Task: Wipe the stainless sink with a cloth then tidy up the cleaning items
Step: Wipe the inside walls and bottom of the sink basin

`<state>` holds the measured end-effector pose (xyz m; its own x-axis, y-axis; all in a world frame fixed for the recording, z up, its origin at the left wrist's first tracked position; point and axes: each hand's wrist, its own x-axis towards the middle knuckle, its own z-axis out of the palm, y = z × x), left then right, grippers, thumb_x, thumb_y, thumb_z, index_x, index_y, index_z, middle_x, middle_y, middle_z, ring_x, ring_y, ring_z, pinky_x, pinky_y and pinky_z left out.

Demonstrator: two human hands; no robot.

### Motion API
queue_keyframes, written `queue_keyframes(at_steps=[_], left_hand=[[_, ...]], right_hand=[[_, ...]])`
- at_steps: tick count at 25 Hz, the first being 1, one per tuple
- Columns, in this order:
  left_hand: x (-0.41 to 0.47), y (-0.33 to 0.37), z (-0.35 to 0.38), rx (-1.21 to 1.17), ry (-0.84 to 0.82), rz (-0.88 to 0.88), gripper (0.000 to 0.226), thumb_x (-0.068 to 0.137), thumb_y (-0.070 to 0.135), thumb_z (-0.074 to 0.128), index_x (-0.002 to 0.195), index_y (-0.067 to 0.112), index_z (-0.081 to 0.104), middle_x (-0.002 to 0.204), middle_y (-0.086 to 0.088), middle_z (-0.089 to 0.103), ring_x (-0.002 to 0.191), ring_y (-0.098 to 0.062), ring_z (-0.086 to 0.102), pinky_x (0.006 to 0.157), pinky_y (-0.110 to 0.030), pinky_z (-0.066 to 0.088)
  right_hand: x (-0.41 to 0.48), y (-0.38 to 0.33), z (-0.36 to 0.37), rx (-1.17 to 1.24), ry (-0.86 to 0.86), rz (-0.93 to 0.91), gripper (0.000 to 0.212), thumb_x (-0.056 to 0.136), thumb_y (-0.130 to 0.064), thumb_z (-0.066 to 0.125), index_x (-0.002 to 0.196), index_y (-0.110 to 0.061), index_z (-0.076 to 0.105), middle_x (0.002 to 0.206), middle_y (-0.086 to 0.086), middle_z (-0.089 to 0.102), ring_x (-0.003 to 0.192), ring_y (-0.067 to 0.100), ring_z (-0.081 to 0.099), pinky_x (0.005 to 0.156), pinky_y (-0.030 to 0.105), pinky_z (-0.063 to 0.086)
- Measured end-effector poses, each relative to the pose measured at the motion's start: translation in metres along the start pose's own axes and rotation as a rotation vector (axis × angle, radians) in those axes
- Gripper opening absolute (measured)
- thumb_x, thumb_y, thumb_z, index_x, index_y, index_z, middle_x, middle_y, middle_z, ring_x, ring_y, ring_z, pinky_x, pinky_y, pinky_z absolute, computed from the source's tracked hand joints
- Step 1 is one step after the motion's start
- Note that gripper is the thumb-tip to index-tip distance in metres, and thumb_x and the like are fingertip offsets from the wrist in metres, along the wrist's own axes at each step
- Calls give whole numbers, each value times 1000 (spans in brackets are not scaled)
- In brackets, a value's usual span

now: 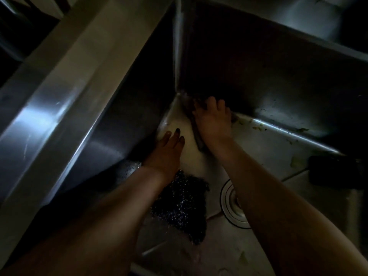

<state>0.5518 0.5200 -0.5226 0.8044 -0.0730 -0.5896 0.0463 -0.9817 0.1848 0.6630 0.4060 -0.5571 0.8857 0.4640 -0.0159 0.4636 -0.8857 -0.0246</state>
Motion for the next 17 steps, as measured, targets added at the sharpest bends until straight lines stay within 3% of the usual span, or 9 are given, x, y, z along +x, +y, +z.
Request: queue_keyframes(at_steps=[2, 5, 9, 14, 17], left_hand=[[2, -2, -1, -111, 3, -12, 66, 94, 6, 39, 146, 15, -1, 155, -3, -17, 142, -26, -14, 115, -35, 2], [3, 0, 3, -195, 57, -28, 62, 93, -2, 30, 146, 18, 7, 155, 3, -12, 142, -22, -11, 115, -34, 5], [5, -5, 11, -201, 107, -12, 70, 90, 7, 50, 146, 17, 9, 156, 3, -10, 143, -22, -10, 117, -34, 9], [8, -5, 6, -188, 78, 20, 74, 88, 27, 56, 145, 13, 11, 156, -3, -3, 143, -25, -5, 114, -31, 4], [8, 1, 5, -225, 165, -38, 64, 89, 38, 51, 140, 11, 24, 154, -6, 12, 141, -26, 9, 112, -35, 14]], right_hand=[[-28, 9, 0, 19, 65, 129, 41, 93, -30, 42, 130, -13, 49, 117, 22, 52, 103, 39, 49, 84, 45, 41], [-66, 10, 2, -11, 183, 175, 40, 84, -27, 60, 119, -9, 61, 96, 22, 61, 85, 39, 59, 72, 40, 48], [-85, -13, 7, 70, 152, 200, 44, 75, -27, 70, 115, -9, 63, 89, 20, 60, 77, 39, 58, 67, 41, 49], [-53, -10, 7, 120, 178, 37, 38, 81, -27, 64, 117, -13, 63, 91, 22, 60, 78, 40, 57, 69, 42, 48], [-41, 3, 7, 111, 128, 72, 42, 89, -31, 52, 127, -15, 55, 104, 23, 57, 91, 41, 54, 78, 45, 43]])
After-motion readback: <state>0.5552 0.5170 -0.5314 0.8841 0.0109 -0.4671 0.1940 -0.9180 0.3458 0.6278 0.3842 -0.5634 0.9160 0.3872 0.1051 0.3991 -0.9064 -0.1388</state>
